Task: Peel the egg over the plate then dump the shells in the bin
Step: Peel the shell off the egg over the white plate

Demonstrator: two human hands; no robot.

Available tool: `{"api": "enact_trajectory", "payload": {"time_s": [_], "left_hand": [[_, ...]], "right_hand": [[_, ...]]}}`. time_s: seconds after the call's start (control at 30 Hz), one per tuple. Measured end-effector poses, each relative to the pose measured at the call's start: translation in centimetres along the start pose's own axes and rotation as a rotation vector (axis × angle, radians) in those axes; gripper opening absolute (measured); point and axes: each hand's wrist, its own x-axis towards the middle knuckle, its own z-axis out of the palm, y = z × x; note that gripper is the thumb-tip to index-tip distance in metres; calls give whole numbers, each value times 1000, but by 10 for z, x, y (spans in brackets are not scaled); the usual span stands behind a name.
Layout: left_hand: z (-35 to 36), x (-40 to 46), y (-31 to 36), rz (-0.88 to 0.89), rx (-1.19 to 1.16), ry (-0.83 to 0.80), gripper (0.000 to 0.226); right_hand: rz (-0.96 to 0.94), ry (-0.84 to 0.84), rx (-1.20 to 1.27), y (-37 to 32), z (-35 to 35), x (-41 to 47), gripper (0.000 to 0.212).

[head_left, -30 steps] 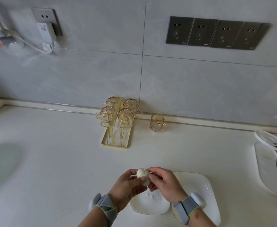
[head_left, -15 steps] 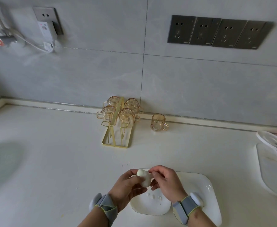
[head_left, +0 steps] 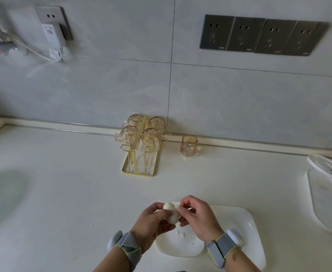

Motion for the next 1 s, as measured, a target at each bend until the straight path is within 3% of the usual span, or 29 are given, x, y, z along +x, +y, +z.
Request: {"api": "enact_trajectory", "payload": {"time_s": [0.67,0.87,1.0], "left_hand": [[2,-7,6,11,-66,-152,26],[3,-7,5,-3,-88,-181,30],[2,-5,5,-14,-91,-166,29]], "right_hand": [[149,235,-184,16,-9,9,12],[211,138,-253,18,-8,7,21],[191,158,-252,15,-7,5,16]]}}
